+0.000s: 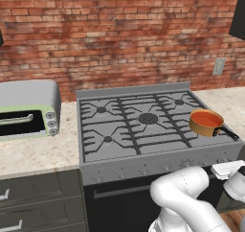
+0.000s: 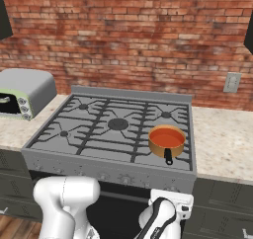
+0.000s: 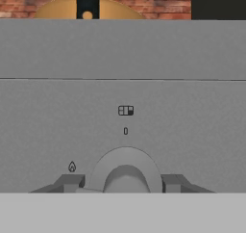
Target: Wait until the marinara sauce is simmered to a deep red color and then turn off the stove.
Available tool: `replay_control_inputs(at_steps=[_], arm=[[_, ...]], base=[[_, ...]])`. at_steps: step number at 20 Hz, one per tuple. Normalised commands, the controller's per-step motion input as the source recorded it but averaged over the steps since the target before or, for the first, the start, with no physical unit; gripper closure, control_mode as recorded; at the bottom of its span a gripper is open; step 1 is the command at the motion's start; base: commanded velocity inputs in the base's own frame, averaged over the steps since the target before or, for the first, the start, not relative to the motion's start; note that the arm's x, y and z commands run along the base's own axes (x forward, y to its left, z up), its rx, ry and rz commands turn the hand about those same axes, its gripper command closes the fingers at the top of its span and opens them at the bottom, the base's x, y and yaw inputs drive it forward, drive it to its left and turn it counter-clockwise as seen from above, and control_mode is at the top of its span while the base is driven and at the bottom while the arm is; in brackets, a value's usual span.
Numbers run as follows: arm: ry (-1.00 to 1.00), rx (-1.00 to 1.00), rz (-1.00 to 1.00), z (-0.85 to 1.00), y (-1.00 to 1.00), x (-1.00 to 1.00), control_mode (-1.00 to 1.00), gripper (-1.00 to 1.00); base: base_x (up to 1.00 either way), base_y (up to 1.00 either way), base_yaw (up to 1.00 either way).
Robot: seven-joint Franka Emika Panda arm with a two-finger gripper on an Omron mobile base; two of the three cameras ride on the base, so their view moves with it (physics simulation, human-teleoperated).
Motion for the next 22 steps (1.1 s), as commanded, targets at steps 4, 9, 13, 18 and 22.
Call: replay_control_inputs(at_steps=[4,9,13,18,22], arm=[[0.0,0.0,0.0,0.0,0.0,0.0,-1.0,1.0],[0.0,0.0,0.0,0.0,0.0,0.0,-1.0,1.0],[0.0,0.01,0.0,0.0,0.0,0.0,-1.0,1.0],[0.0,0.04,0.0,0.0,0.0,0.0,-1.0,1.0],[0.0,0.09,0.0,0.0,0.0,0.0,-1.0,1.0]], base=[[0.0,0.0,0.0],[0.0,0.0,0.0],[0.0,0.0,0.0],[0.0,0.0,0.0],[0.0,0.0,0.0]])
